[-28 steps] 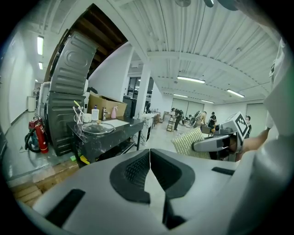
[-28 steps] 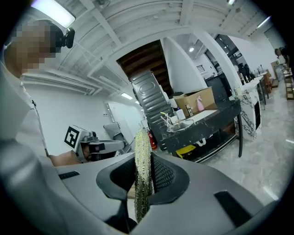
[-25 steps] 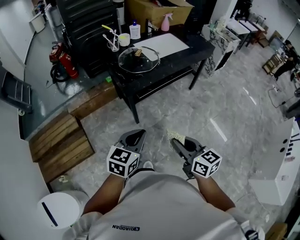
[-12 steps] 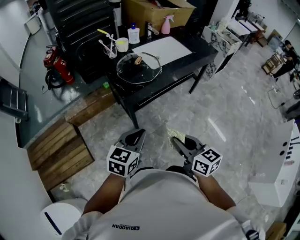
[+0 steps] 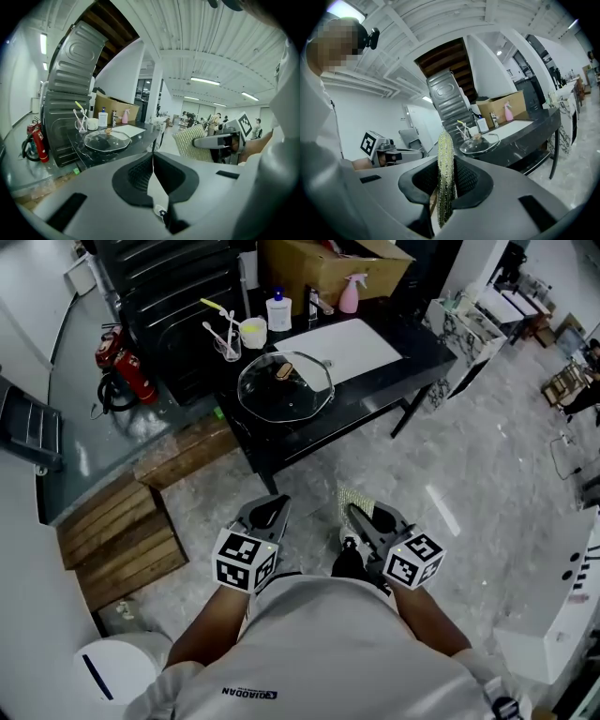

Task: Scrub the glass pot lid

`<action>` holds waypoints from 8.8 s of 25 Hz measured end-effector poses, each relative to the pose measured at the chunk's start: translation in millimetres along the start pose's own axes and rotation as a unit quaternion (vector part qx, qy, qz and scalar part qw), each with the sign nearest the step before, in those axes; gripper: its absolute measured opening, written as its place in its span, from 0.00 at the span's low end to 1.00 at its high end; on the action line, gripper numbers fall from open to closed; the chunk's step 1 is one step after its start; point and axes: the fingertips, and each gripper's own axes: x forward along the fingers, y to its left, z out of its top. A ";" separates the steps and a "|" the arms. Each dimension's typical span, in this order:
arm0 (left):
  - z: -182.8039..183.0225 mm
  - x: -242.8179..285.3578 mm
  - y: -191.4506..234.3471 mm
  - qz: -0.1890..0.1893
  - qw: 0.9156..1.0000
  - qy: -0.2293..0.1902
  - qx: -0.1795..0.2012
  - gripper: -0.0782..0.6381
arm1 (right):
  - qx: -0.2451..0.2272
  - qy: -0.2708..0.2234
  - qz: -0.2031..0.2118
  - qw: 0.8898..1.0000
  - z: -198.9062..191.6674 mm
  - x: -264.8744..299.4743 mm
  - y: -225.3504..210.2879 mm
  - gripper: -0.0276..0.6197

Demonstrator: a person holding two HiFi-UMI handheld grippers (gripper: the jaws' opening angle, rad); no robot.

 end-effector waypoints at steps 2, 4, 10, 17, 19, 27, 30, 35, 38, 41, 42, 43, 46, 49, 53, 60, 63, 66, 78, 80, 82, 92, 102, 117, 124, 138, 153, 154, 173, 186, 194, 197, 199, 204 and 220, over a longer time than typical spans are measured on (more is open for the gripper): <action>5.1 15.9 7.9 0.016 1.000 -0.001 -0.005 0.13 | -0.003 0.001 0.003 1.000 11.9 10.2 -24.3 0.17; 13.7 33.8 14.7 0.033 0.999 -0.002 -0.013 0.13 | -0.007 0.006 0.013 1.000 25.9 20.3 -48.0 0.17; 56.0 94.8 22.8 0.079 0.996 -0.017 -0.024 0.13 | -0.030 0.032 0.066 0.997 71.4 46.9 -110.6 0.17; 81.4 161.8 27.5 0.126 0.991 -0.022 -0.039 0.13 | -0.052 0.051 0.120 0.990 101.3 71.1 -174.7 0.17; 87.0 175.9 27.8 0.140 0.989 -0.021 -0.040 0.13 | -0.059 0.058 0.133 0.988 106.4 74.6 -190.0 0.17; 90.2 207.9 37.2 0.189 0.981 -0.009 -0.052 0.13 | -0.078 0.081 0.171 0.979 109.9 95.3 -231.6 0.17; 86.3 208.1 42.3 0.202 0.978 -0.002 -0.056 0.13 | -0.076 0.087 0.182 0.977 107.2 103.9 -233.9 0.17; 87.2 205.4 58.8 0.215 0.975 0.000 -0.062 0.13 | -0.080 0.093 0.193 0.973 109.0 125.2 -232.0 0.17; 88.1 204.4 77.6 0.218 0.974 0.001 -0.064 0.13 | -0.099 0.097 0.194 0.971 111.4 140.7 -229.4 0.17; 90.6 205.2 98.0 0.217 0.974 -0.001 -0.062 0.13 | -0.107 0.101 0.190 0.971 113.5 159.5 -229.7 0.17; 92.3 204.9 105.8 0.216 0.975 -0.002 -0.061 0.13 | -0.110 0.102 0.189 0.970 115.3 167.1 -229.2 0.17; 94.3 204.0 114.6 0.215 0.975 -0.003 -0.061 0.13 | -0.115 0.104 0.187 0.970 117.6 175.5 -228.3 0.17; 100.3 197.6 143.7 0.217 0.974 -0.005 -0.061 0.13 | -0.131 0.107 0.185 0.968 125.9 204.3 -222.3 0.17; 100.7 189.5 173.2 0.219 0.974 -0.004 -0.063 0.13 | -0.153 0.114 0.174 0.966 132.0 234.6 -217.6 0.17; 95.7 180.9 210.1 0.221 0.973 0.003 -0.066 0.13 | -0.184 0.125 0.152 0.963 139.5 272.1 -213.9 0.17; 81.3 167.7 246.4 0.213 0.974 0.005 -0.071 0.13 | -0.237 0.136 0.126 0.954 148.9 323.3 -203.3 0.17; 72.9 157.7 257.0 0.219 0.972 0.005 -0.084 0.13 | -0.278 0.148 0.123 0.941 156.9 346.6 -196.8 0.17; 66.2 152.5 266.1 0.228 0.969 0.003 -0.094 0.13 | -0.328 0.170 0.127 0.920 163.0 381.4 -191.5 0.17; 46.4 118.0 284.6 0.295 0.944 -0.021 -0.144 0.13 | -0.521 0.304 0.145 0.784 108.6 532.4 -189.2 0.17; 44.7 109.6 286.3 0.302 0.942 -0.021 -0.146 0.13 | -0.537 0.321 0.141 0.767 96.3 544.0 -193.3 0.17; 41.7 102.3 287.5 0.307 0.940 -0.018 -0.148 0.13 | -0.551 0.339 0.130 0.751 86.0 553.9 -199.7 0.17; 28.5 79.3 295.6 0.323 0.933 -0.011 -0.159 0.13 | -0.482 0.406 0.118 0.767 55.1 568.0 -209.4 0.17; 22.0 73.5 294.7 0.326 0.931 -0.019 -0.163 0.13 | -0.414 0.435 0.118 0.791 45.2 569.2 -213.2 0.17; 14.9 60.1 279.2 0.335 0.926 -0.021 -0.169 0.13 | -0.450 0.466 0.193 0.737 17.9 559.3 -156.9 0.17; 10.9 52.4 270.7 0.345 0.924 -0.024 -0.166 0.13 | -0.481 0.462 0.227 0.709 4.2 543.1 -130.7 0.17; 14.4 54.7 252.1 0.331 0.930 -0.020 -0.161 0.13 | -0.546 0.448 0.272 0.654 -20.0 493.3 -94.6 0.17; 21.2 72.1 250.9 0.302 0.942 -0.023 -0.143 0.13 | -0.589 0.405 0.289 0.637 -38.8 419.3 -83.8 0.17; 21.4 73.8 250.6 0.299 0.943 -0.022 -0.143 0.13 | -0.587 0.403 0.289 0.640 -40.6 415.6 -84.7 0.17; 30.6 95.9 253.6 0.279 0.951 -0.017 -0.135 0.13 | -0.525 0.371 0.296 0.707 -37.5 395.7 -81.2 0.17; 52.1 127.3 257.0 0.276 0.954 -0.015 -0.120 0.13 | -0.405 0.263 0.314 0.817 71.8 389.1 -78.5 0.17; 65.6 146.3 262.7 0.304 0.942 -0.023 -0.139 0.13 | -0.462 0.224 0.264 0.817 146.3 432.0 -155.0 0.17; 65.6 151.8 264.1 0.311 0.936 -0.026 -0.161 0.13 | -0.511 0.244 0.239 0.789 141.8 465.6 -202.3 0.17; 63.6 153.3 265.5 0.321 0.930 -0.026 -0.177 0.13 | -0.518 0.261 0.234 0.780 132.8 480.3 -225.7 0.17; 59.7 153.7 264.4 0.358 0.913 -0.022 -0.195 0.13 | -0.548 0.275 0.250 0.749 112.3 506.3 -250.0 0.17; 57.0 153.9 244.5 0.433 0.873 -0.016 -0.225 0.13 | -0.628 0.268 0.378 0.625 59.0 535.3 -240.2 0.17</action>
